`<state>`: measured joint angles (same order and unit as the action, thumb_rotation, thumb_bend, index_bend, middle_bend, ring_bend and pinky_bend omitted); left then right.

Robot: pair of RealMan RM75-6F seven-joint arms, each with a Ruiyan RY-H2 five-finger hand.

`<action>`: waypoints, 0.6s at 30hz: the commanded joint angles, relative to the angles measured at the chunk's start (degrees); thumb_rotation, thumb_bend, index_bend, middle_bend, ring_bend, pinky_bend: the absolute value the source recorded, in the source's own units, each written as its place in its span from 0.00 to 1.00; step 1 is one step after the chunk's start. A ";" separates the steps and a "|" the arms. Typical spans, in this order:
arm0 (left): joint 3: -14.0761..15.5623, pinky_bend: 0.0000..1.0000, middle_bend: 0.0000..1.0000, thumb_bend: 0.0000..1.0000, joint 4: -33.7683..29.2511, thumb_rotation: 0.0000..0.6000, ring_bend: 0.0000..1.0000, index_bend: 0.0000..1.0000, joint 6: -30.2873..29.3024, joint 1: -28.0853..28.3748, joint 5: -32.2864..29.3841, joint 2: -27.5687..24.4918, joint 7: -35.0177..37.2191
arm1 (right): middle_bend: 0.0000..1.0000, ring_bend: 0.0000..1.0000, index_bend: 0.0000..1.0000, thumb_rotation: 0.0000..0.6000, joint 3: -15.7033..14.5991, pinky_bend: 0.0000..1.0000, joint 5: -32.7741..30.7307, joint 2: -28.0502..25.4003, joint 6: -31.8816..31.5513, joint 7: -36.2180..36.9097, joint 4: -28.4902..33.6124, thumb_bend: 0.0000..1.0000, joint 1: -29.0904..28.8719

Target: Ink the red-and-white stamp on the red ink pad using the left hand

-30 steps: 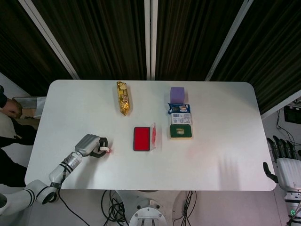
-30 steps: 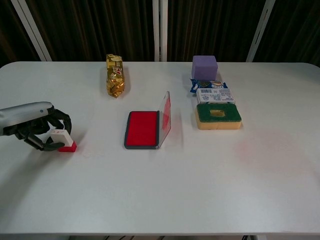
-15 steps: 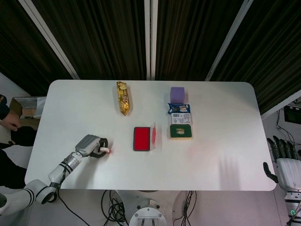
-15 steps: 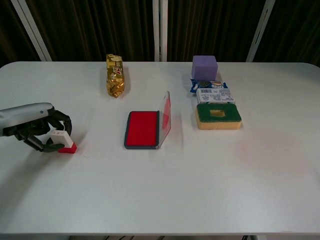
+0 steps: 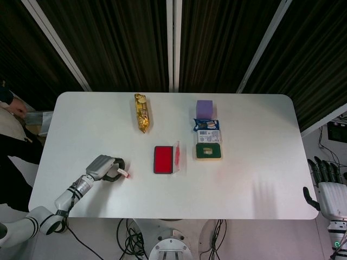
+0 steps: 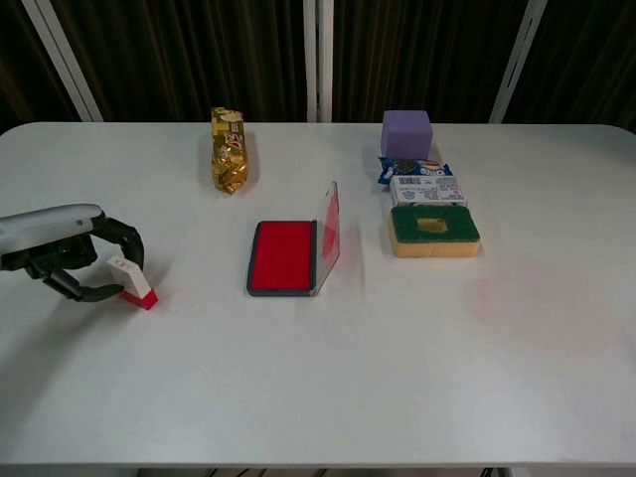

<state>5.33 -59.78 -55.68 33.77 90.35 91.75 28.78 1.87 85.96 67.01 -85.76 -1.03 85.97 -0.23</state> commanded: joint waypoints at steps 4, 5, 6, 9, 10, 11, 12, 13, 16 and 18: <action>-0.09 1.00 0.41 0.35 -0.26 1.00 0.96 0.39 -0.52 -0.21 -0.05 -0.86 -0.59 | 0.00 0.00 0.00 1.00 0.08 0.00 0.03 -0.15 -0.13 0.07 0.07 0.35 0.00; -0.17 1.00 0.41 0.35 -0.55 1.00 0.95 0.38 -0.93 -0.38 -0.10 -1.41 -1.06 | 0.00 0.00 0.00 1.00 0.10 0.00 0.04 -0.23 -0.19 0.10 0.10 0.35 0.00; -0.25 1.00 0.40 0.35 -0.94 1.00 0.95 0.37 -1.32 -0.55 -0.18 -1.98 -1.42 | 0.00 0.00 0.00 1.00 0.13 0.00 0.04 -0.30 -0.21 0.12 0.12 0.35 0.00; -1.02 1.00 0.40 0.35 -2.62 1.00 0.95 0.35 -3.59 -1.75 -1.10 -4.52 -2.64 | 0.00 0.00 0.00 1.00 0.21 0.00 0.02 -0.48 -0.32 0.36 0.12 0.35 0.02; -1.59 1.00 0.40 0.35 -3.32 1.00 0.95 0.35 -4.93 -2.57 -1.86 -5.73 -3.25 | 0.00 0.00 0.00 1.00 0.24 0.00 0.01 -0.55 -0.37 0.51 0.09 0.35 0.04; -2.14 1.00 0.40 0.34 -3.74 1.00 0.95 0.35 -6.17 -3.34 -2.61 -6.60 -3.92 | 0.00 0.00 0.00 1.00 0.25 0.00 0.02 -0.59 -0.43 0.62 0.08 0.35 0.06; -2.80 1.00 0.40 0.34 -4.04 1.00 0.94 0.35 -7.72 -4.27 -3.42 -7.38 -4.86 | 0.00 0.00 0.00 1.00 0.26 0.00 0.03 -0.63 -0.48 0.72 0.06 0.35 0.07; -3.58 0.98 0.40 0.33 -4.16 1.00 0.93 0.35 -9.74 -5.40 -4.31 -7.98 -6.09 | 0.00 0.00 0.00 1.00 0.27 0.00 0.06 -0.67 -0.54 0.83 0.03 0.35 0.10; -5.66 0.75 0.34 0.31 -4.01 1.00 0.66 0.33 -17.01 -9.99 -7.30 -9.21 -11.87 | 0.00 0.00 0.00 1.00 0.26 0.00 0.22 -0.77 -0.91 1.30 0.00 0.35 0.25; -6.07 0.42 0.22 0.30 -4.49 0.83 0.31 0.27 -21.25 -13.37 -9.09 -10.27 -17.34 | 0.00 0.00 0.00 1.00 0.23 0.00 0.39 -0.79 -1.27 1.65 -0.03 0.35 0.42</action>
<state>1.12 -63.50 -70.82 25.58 84.62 83.67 18.46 2.11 86.31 66.23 -86.97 0.56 85.96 0.13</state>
